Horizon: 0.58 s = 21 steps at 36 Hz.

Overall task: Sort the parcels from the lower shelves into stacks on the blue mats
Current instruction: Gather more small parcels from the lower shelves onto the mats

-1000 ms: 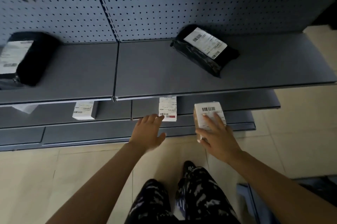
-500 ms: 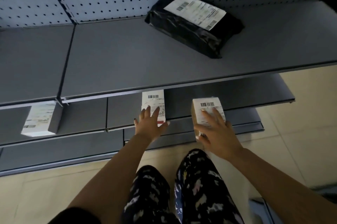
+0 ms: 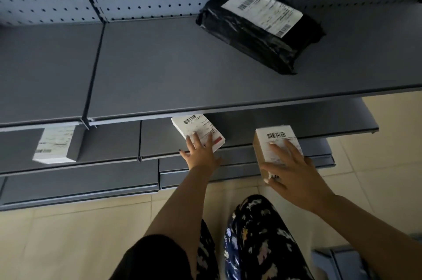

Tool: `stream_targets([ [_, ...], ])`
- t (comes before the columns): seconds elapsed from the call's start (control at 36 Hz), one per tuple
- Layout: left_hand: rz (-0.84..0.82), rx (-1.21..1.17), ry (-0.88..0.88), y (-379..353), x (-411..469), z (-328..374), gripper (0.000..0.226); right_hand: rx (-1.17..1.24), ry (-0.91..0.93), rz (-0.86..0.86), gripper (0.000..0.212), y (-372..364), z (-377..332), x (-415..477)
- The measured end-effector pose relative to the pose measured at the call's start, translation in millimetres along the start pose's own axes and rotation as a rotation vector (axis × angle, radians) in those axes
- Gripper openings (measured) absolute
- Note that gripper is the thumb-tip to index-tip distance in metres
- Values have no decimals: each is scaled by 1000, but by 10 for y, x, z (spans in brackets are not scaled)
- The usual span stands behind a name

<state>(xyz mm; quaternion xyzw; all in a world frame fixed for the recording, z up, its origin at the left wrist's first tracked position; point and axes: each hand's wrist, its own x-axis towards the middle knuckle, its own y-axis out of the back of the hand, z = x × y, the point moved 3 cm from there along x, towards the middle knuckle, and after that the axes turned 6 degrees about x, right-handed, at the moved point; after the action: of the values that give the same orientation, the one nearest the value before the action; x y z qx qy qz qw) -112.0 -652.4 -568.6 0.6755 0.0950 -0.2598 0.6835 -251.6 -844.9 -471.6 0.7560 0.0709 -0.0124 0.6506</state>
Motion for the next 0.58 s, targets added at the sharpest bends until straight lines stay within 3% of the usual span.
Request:
stream_targets([
  [0.28, -25, 16, -68, -141, 201, 147, 81, -6, -24, 18, 31, 23, 167, 109],
  [0.42, 95, 131, -105, -254, 72, 62, 73, 17, -28, -6, 29, -100, 199, 102],
  [0.58, 109, 153, -77, -289, 120, 61, 82, 10, -13, -20, 31, -190, 205, 163],
])
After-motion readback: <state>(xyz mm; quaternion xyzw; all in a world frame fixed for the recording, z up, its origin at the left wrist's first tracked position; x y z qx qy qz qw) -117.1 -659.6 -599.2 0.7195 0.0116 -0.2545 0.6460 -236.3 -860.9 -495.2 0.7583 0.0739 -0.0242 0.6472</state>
